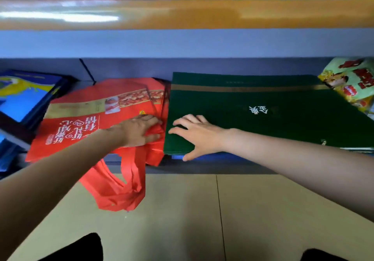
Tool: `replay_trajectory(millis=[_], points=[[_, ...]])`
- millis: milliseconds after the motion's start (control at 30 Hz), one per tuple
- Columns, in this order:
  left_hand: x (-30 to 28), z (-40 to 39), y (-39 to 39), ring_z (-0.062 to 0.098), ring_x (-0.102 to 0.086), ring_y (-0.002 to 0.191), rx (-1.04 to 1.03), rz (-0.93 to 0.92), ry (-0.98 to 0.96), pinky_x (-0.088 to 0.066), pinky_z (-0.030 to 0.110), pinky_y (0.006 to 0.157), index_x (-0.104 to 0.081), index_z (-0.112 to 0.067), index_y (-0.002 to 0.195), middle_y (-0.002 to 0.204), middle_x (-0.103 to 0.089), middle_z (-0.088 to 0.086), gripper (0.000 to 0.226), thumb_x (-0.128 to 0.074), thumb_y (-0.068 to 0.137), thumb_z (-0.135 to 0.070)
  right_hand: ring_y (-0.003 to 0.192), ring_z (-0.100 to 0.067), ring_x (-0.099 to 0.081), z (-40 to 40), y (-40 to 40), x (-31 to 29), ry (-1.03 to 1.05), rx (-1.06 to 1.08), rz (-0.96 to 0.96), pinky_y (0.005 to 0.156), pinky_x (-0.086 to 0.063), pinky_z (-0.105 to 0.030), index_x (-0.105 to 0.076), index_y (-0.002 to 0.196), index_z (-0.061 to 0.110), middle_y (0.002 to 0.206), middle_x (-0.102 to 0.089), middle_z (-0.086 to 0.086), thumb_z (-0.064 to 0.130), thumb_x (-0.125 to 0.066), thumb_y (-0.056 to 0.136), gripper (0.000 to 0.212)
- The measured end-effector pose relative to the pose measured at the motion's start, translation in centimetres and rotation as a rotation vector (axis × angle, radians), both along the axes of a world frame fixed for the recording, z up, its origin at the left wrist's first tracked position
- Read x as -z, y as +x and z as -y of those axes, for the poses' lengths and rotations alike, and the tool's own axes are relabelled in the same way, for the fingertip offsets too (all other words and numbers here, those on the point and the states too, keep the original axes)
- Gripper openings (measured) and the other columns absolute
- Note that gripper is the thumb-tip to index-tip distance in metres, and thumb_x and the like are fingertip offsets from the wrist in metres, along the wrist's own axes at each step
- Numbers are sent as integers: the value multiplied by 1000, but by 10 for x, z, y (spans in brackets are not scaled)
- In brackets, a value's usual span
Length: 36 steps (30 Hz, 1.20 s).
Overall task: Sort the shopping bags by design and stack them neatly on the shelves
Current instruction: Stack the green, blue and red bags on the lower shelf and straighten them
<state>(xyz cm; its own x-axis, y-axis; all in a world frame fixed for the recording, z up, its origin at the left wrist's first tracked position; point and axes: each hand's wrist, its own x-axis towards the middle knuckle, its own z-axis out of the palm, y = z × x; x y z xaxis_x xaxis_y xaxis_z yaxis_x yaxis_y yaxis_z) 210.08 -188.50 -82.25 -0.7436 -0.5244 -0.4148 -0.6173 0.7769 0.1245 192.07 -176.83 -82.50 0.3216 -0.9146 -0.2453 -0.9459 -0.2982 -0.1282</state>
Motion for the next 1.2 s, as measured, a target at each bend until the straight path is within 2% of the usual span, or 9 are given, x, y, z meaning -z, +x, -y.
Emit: replay_trajectory(millis=[67, 167, 267, 367, 467, 733, 867, 1033, 1200], points=[[1, -8, -2, 21, -36, 134, -59, -84, 114, -24, 24, 107, -34, -16, 142, 146, -38, 4, 75, -40, 85, -63, 140, -27, -9, 6, 3, 3, 22, 15, 25, 112, -17, -49, -22, 147, 24, 152, -15, -4, 50, -67, 78, 86], [1, -13, -8, 18, -29, 138, -140, -140, 249, -22, 19, 106, -27, -15, 146, 151, -30, 4, 69, -60, 90, -38, 143, -25, 4, 13, 5, 3, 100, 30, 23, 114, -8, -53, -18, 147, 33, 156, -3, -2, 50, -69, 76, 89], [-2, -13, -2, 14, -9, 144, -169, -86, 388, -11, 25, 113, -17, -25, 150, 157, -13, -2, 96, -66, 73, -54, 143, -26, 13, 20, 5, 5, 168, 44, 6, 114, 2, -56, -20, 145, 38, 156, 1, -2, 49, -70, 74, 87], [-3, -14, -2, 12, 12, 145, -97, 41, 362, -1, 35, 117, -5, -29, 151, 158, 0, -8, 100, -68, 77, -52, 143, -26, 14, 24, 5, 4, 161, 32, -11, 112, 6, -59, -26, 141, 38, 156, -2, -3, 49, -69, 73, 82], [-3, -19, -11, 15, 17, 144, -31, 87, 299, 4, 41, 118, -2, -30, 151, 158, 0, -10, 104, -69, 75, -54, 143, -26, 14, 20, -3, 1, 144, 28, -32, 113, 7, -59, -27, 139, 37, 155, -4, -4, 51, -67, 73, 79], [10, -29, -14, 17, 17, 144, -38, -16, 263, 10, 41, 116, -6, -23, 151, 158, -6, -8, 106, -73, 74, -49, 143, -24, 1, 2, -10, 8, 13, 27, 10, 116, 0, -51, -20, 145, 33, 155, -3, -1, 57, -66, 74, 88], [13, -35, -14, 21, 13, 145, -47, -36, 179, 7, 40, 115, -5, -17, 152, 159, -8, -4, 108, -72, 74, -50, 140, -21, -6, -22, -30, 10, 10, 143, 61, 115, -6, -43, -13, 148, 29, 153, -7, 3, 61, -67, 73, 97], [22, -62, -22, 24, -15, 143, -188, -208, 67, -9, 35, 117, 3, -11, 151, 152, -29, 11, 119, -78, 70, -45, 138, -20, -11, -42, -43, 13, -12, 272, 88, 113, -9, -39, -20, 146, 26, 151, -13, 2, 59, -64, 77, 89], [18, -66, -31, 24, -22, 138, -162, -115, -79, -8, 36, 116, 0, -12, 151, 142, -40, 14, 116, -75, 70, -49, 136, -21, -13, -44, -40, 13, -36, 316, 76, 115, -9, -42, -26, 143, 25, 149, -17, 1, 60, -67, 73, 88]])
